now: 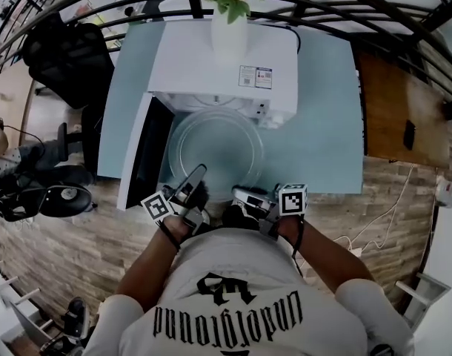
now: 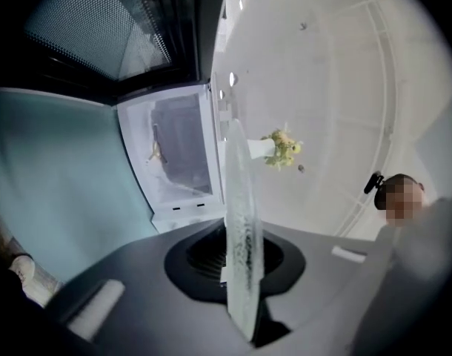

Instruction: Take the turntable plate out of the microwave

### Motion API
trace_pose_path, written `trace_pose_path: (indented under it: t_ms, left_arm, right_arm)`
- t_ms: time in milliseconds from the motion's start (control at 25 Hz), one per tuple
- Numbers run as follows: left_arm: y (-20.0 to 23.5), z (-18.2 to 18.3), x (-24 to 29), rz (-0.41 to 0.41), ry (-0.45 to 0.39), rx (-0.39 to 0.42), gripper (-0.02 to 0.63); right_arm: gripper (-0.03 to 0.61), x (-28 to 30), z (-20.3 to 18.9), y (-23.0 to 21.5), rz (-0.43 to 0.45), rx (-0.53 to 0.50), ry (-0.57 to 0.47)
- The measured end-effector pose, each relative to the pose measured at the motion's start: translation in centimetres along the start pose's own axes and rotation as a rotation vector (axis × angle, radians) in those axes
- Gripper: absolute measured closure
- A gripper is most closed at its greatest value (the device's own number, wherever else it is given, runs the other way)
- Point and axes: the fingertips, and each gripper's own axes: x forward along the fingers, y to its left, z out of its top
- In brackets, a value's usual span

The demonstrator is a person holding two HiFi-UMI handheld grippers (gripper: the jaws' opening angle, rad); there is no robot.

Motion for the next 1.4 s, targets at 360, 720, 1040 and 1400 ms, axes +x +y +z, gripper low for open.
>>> trace_pose_path:
  t_ms: [360, 720, 1040, 1400]
  left_arm:
    - [-4.1, 0.4, -3.8, -0.042, 0.074, 0.041, 0.537]
    - [-8.9, 0.3, -10.1, -0.093, 0.157, 0.057, 0.537]
    - [-11.2, -1.8, -14.4, -0.118, 0.169, 0.024, 0.537]
    - [-13.2, -7.3, -15.5, -0.107, 0.146, 0.045, 0.537]
  right_arm:
    - [0.529, 1.7, -3.6, 4.1, -0.006, -0.056, -0.091]
    - [0.528, 4.3, -9.4, 9.8, -0.006, -0.131, -0.181]
    - [0.526, 4.2, -14.2, 12.6, -0.042, -0.128, -0.205]
    - [0.526, -0.4, -17.6, 14.1, -0.012, -0.129, -0.188]
